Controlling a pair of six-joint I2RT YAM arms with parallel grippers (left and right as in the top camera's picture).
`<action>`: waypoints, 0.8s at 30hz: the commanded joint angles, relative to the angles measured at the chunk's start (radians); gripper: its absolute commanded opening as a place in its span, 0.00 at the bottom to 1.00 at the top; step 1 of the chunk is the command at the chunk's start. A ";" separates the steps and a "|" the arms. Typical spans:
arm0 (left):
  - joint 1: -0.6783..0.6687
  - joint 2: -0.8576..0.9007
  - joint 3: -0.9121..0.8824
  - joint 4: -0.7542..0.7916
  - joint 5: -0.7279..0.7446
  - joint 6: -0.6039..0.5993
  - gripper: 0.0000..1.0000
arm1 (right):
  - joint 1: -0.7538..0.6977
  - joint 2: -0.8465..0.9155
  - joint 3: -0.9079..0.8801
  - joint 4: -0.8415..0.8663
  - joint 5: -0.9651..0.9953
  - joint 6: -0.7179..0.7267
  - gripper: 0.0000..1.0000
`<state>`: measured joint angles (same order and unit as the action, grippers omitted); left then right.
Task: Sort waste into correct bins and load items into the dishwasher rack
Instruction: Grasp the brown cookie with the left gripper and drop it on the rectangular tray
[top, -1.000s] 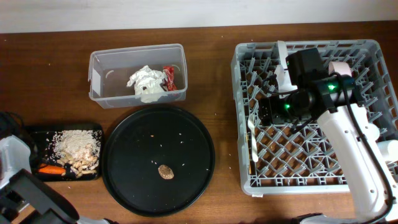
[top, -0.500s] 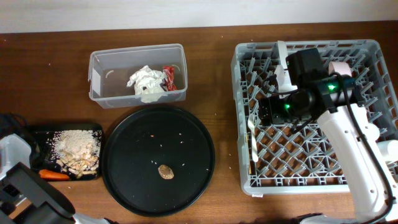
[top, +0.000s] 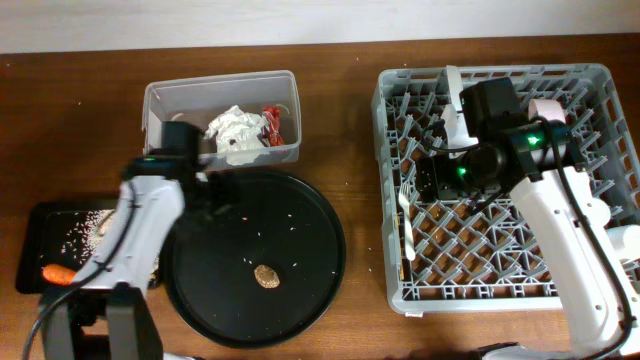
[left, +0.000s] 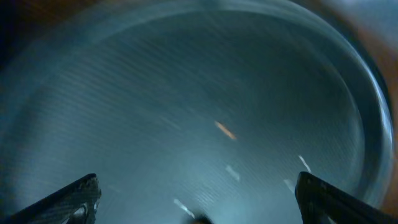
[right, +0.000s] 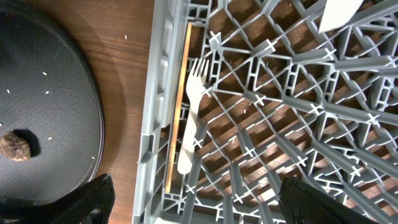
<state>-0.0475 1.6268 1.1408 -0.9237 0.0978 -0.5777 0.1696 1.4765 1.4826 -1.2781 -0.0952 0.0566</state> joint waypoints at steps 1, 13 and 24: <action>-0.229 -0.010 -0.047 -0.008 0.089 -0.142 0.99 | -0.006 0.003 -0.001 -0.005 0.003 0.006 0.88; -0.397 -0.010 -0.316 0.098 0.013 -0.248 0.77 | -0.006 0.003 -0.001 -0.017 0.003 0.003 0.88; -0.353 -0.015 -0.278 0.115 -0.050 -0.214 0.19 | -0.006 0.003 -0.001 -0.017 0.003 0.003 0.88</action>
<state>-0.4404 1.6249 0.8322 -0.8074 0.0906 -0.8307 0.1696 1.4765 1.4826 -1.2907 -0.0948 0.0563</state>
